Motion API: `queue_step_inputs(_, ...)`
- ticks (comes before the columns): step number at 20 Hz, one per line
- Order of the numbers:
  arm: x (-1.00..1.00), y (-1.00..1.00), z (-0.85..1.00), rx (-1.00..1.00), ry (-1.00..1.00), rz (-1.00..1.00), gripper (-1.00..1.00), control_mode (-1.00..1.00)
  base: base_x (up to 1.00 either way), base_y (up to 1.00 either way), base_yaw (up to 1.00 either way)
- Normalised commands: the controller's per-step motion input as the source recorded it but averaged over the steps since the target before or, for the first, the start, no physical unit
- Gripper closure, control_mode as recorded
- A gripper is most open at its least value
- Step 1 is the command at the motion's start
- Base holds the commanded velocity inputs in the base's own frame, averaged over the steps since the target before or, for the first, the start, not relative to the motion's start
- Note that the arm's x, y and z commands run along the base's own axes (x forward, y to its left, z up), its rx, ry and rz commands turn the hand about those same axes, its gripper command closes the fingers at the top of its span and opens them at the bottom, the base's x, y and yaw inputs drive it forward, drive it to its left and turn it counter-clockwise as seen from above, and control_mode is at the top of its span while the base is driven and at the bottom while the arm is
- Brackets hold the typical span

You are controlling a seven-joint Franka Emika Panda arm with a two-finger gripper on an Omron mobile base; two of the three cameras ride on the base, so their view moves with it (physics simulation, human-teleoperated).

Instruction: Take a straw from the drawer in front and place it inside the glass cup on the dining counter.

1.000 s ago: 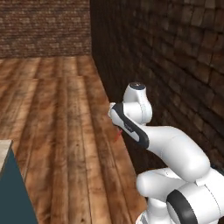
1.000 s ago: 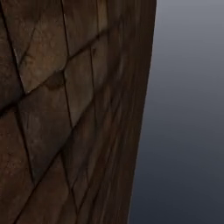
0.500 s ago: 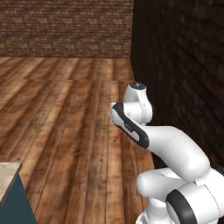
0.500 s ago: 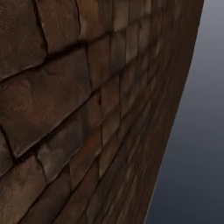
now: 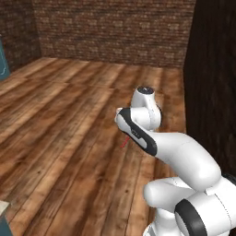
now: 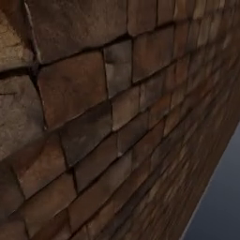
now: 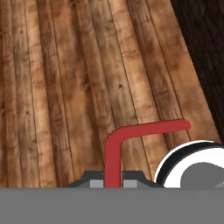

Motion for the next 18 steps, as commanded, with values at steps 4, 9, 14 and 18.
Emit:
queue_step_inputs(4, 0.00, 0.00, 0.00, 0.00, 0.00, 0.00, 1.00, 1.00, 1.00, -0.54, 0.41)
queue_step_inputs(9, 0.00, 0.00, 0.00, 0.00, 0.00, 0.00, 1.00, 1.00, 1.00, -0.49, 0.41)
queue_step_inputs(14, 0.00, 0.00, 0.00, 0.00, 0.00, 0.00, 1.00, 1.00, 1.00, -0.45, 0.40)
queue_step_inputs(18, 0.00, 0.00, 0.00, 0.00, 0.00, 0.00, 1.00, 1.00, 1.00, -0.36, 0.38)
